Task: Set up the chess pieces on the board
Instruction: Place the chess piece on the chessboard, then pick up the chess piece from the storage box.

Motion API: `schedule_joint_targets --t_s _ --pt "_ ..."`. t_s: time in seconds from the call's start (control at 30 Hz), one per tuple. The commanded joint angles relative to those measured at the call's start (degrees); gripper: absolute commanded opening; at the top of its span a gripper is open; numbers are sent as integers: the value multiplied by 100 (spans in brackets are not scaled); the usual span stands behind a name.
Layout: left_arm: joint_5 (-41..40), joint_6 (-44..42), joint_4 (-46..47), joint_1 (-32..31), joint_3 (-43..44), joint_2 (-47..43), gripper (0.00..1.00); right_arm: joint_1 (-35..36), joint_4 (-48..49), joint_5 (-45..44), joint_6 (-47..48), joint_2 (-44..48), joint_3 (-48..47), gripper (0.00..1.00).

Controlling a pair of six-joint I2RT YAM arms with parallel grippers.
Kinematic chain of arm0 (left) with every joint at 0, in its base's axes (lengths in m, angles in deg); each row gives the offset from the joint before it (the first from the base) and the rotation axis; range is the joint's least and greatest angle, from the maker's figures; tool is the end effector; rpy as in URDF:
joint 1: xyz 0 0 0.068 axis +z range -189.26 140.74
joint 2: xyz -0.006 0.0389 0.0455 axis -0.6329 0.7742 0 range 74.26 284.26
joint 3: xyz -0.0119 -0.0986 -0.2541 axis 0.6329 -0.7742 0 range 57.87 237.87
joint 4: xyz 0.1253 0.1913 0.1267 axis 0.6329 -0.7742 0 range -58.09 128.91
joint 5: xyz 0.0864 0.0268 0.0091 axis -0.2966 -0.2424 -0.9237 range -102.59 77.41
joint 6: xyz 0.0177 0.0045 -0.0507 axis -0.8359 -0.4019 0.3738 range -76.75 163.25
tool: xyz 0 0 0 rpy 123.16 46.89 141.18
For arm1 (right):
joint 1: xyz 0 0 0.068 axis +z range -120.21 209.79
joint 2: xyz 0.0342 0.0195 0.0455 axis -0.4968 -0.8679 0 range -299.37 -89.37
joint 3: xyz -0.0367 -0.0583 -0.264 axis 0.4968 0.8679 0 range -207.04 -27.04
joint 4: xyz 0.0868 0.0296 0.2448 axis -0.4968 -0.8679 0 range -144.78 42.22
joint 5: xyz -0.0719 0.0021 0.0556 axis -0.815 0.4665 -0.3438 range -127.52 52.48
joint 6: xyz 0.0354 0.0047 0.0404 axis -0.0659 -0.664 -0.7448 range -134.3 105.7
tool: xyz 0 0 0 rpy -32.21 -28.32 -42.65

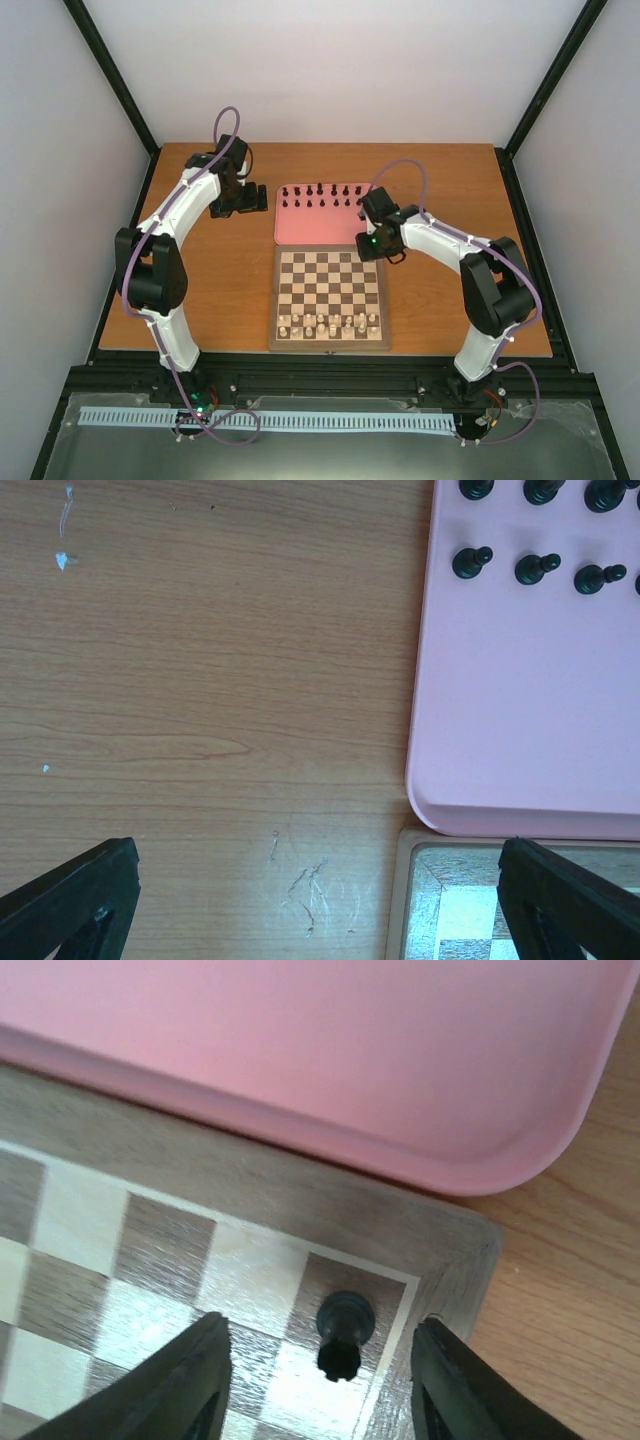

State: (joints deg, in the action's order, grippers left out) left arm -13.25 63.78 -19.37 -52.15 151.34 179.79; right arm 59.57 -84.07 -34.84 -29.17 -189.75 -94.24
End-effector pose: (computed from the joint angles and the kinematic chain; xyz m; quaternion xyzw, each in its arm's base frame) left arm 0.3702 -0.0842 0.2722 -0.0667 0.9830 -0.0436 0.1652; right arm 0.2975 0.1722 0.1867 -0.1318 0.9749 0.0889 0.1560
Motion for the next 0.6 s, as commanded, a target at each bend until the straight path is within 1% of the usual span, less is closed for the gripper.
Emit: schedule_joint_targets --t_s 0.0,0.07,0.2,0.43,0.57 --pt "14 -42 58 -3 -4 -234 100 55 -223 -2 132 281 -616 53" --pt "21 -50 60 -4 4 -227 100 42 -351 -165 221 229 -958 57" --pt "40 -44 53 -4 35 -207 100 -191 -598 -133 333 -311 -1799 57" --pt "71 -24 33 -4 87 -148 100 -531 -966 -205 420 -1647 -3436 50" --pt "28 -47 -14 -4 146 -97 100 -708 -1029 -243 402 -2259 -4055 43"
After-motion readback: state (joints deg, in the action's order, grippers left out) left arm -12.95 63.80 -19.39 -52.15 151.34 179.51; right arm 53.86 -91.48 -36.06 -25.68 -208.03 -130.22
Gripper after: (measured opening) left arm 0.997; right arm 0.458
